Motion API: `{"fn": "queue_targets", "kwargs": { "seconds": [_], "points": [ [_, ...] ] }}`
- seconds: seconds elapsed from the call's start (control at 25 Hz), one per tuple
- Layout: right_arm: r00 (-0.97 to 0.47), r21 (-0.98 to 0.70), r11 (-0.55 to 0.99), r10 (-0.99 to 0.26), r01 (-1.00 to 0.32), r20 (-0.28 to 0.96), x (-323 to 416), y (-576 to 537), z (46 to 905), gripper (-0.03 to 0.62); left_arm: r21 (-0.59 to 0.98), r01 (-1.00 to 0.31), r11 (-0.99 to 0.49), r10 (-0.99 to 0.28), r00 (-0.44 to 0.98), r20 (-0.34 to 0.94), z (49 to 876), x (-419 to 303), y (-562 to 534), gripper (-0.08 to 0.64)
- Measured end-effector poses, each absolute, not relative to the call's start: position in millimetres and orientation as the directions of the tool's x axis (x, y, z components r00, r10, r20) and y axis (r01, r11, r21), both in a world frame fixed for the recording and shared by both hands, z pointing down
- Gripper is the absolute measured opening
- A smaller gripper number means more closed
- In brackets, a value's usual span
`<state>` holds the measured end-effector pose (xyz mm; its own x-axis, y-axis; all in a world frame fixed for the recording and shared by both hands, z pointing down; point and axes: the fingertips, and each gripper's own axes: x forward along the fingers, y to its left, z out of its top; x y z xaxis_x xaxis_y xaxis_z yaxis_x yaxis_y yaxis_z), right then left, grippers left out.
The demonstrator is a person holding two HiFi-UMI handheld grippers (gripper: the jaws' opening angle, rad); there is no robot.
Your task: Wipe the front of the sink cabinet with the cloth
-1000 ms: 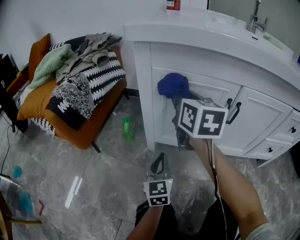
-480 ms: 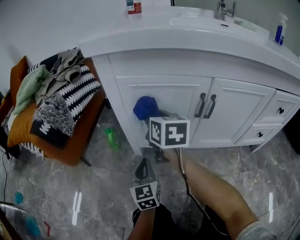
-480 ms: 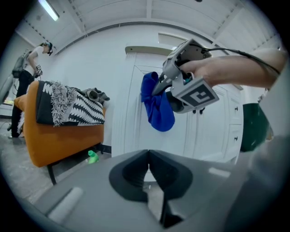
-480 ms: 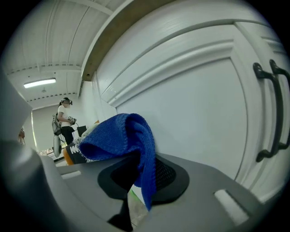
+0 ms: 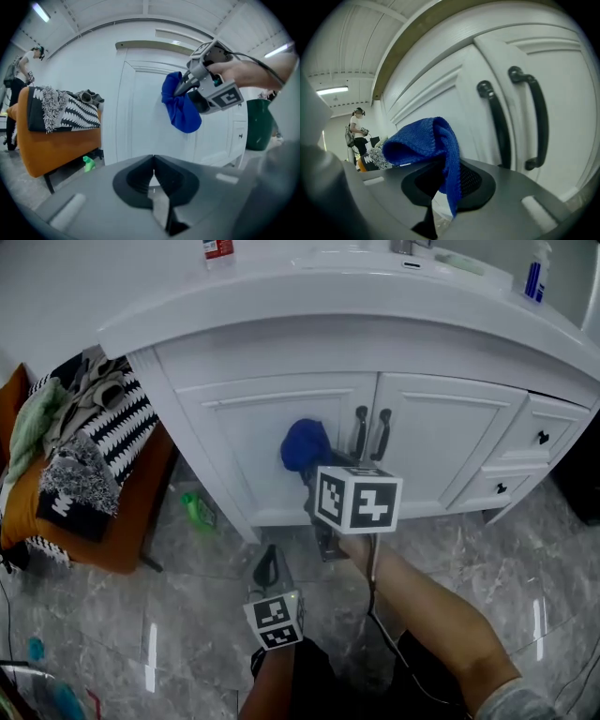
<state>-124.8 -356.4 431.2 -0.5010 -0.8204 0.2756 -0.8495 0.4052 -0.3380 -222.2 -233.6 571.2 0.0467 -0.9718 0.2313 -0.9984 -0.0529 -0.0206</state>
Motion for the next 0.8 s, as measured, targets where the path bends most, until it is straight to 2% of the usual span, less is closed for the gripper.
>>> {"fn": "queue_targets", "kwargs": {
  "seconds": [0.2,0.6,0.8],
  "points": [
    [-0.459,-0.369,0.355,-0.853,-0.859,0.249,-82,-348,431,0.057,-0.068,-0.992,-0.105,-0.966,0.086,0.243,571,-194,-241,0.011],
    [-0.426,-0.364,0.349,-0.891,-0.864,0.157,-14,-326,409,0.054,-0.126,-0.982,-0.144,-0.956,0.105,0.274,578,-172,-246,0.011],
    [-0.443,-0.364,0.367,-0.884,-0.856,0.149,-2,-325,404,0.054,-0.139,-0.978,-0.155,-0.954,0.112,0.277,579,-158,-249,0.011]
  ]
}}
